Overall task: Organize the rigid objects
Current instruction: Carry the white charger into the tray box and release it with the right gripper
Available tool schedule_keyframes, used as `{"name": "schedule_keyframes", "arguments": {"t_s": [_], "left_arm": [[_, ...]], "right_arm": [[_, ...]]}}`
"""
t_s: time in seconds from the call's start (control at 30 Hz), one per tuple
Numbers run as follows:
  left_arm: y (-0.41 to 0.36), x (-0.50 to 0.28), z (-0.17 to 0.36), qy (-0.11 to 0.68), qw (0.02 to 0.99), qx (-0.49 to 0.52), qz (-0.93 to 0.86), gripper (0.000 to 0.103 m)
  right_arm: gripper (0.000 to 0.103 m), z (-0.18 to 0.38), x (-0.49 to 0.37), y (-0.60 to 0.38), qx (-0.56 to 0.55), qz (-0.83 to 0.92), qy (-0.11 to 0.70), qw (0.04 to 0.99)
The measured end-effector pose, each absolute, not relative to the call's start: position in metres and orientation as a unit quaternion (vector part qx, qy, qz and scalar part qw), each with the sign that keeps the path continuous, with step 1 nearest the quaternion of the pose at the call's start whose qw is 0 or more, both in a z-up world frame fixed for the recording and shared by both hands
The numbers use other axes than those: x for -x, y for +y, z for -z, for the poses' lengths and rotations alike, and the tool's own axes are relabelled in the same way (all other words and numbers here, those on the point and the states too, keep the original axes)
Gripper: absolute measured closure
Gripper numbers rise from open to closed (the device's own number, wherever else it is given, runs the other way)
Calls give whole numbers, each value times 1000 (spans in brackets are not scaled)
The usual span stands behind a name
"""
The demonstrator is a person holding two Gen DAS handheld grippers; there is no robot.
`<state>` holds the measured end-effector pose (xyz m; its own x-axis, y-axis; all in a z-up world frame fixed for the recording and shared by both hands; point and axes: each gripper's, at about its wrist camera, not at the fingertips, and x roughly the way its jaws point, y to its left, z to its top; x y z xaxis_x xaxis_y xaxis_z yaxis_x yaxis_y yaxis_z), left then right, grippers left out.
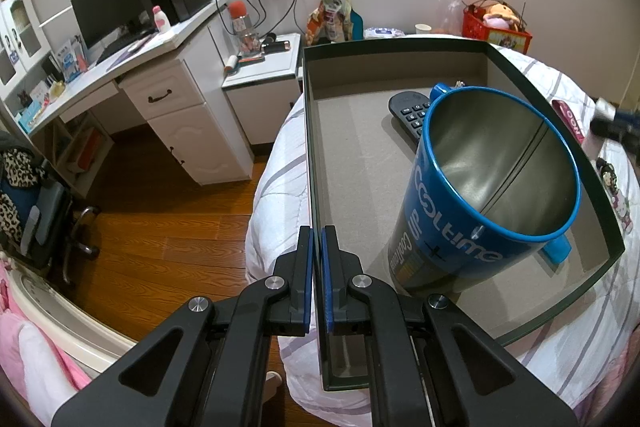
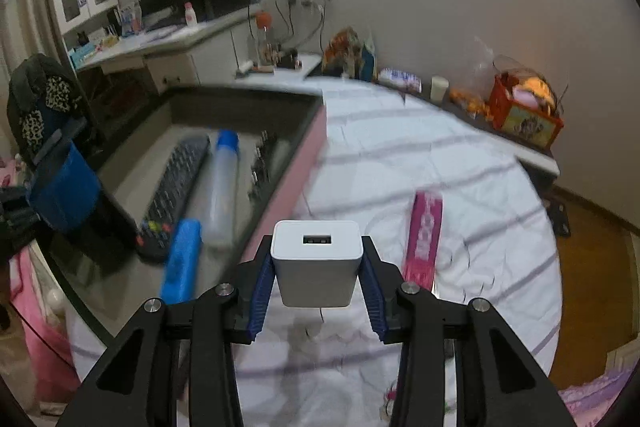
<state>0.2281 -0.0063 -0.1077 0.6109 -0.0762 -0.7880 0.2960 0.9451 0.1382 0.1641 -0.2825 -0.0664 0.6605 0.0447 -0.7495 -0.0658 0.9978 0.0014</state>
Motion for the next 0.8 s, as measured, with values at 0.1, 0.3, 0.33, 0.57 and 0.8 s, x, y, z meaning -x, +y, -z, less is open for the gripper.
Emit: {"name": "schedule_keyframes", "arguments": {"t_s": [0.1,0.3,0.33,0.57,0.8], "left_arm": [[-6,-228,108,428,888,-128,105,99],[-4,-228,108,429,888,-125,108,99],[-4,-229,108,429,888,-125,108,99],[-4,-229,108,429,888,-125,108,99],[-4,-229,108,429,888,-125,108,99]], "right_arm": [[62,55,-175,-272,19,-41,399,916],[62,39,-201,-245,32,-69,385,920],[62,38,-204,-243,32,-72,384,920],[62,54,-255,-218,50,-90,418,902],[62,84,-288,-208,85,-68,462,880]]}}
